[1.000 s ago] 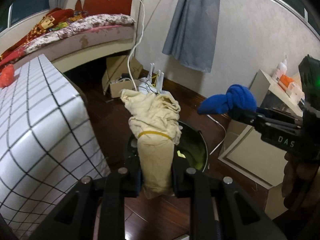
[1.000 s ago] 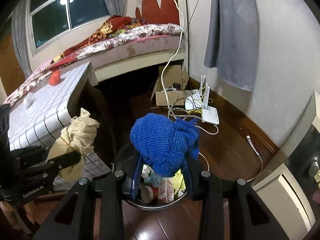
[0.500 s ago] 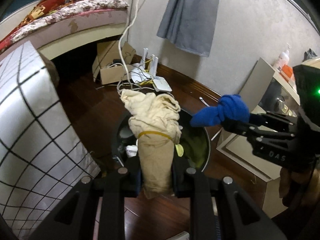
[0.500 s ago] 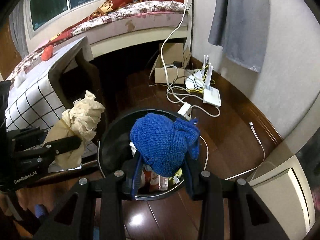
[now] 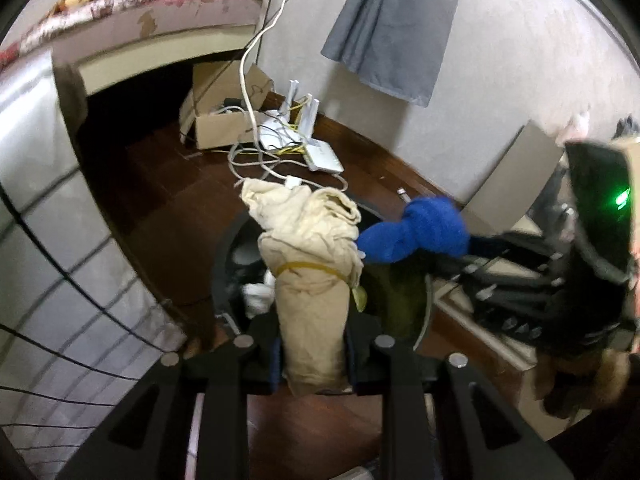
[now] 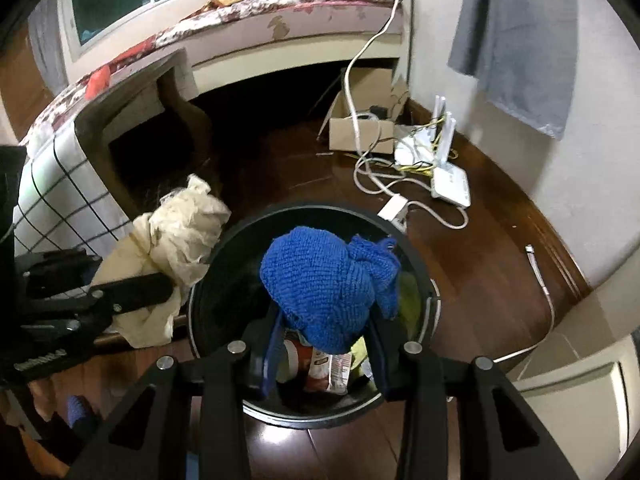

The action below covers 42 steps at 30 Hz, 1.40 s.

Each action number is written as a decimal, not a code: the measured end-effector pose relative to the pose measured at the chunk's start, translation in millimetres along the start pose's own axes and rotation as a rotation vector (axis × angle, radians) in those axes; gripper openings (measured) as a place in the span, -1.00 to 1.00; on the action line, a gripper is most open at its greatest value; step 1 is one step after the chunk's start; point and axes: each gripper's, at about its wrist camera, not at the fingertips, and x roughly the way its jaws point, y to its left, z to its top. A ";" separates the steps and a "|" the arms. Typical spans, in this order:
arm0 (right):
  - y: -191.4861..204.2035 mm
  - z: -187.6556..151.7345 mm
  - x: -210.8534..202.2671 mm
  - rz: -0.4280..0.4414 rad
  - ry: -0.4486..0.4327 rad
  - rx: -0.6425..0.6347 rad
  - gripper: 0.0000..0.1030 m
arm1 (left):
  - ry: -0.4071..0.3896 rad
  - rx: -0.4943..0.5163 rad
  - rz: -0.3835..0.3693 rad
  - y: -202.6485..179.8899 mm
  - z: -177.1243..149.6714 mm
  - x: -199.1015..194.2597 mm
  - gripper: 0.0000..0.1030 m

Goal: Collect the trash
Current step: 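Open both tools over the bin to drop the beige cloth and blue knit item, then move both open tools back toward the clear and red bags on the table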

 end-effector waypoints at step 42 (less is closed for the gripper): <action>78.7 -3.9 -75.7 -0.094 -0.079 -0.032 0.98 | -0.159 -0.134 0.377 37.8 -45.7 -122.6 0.99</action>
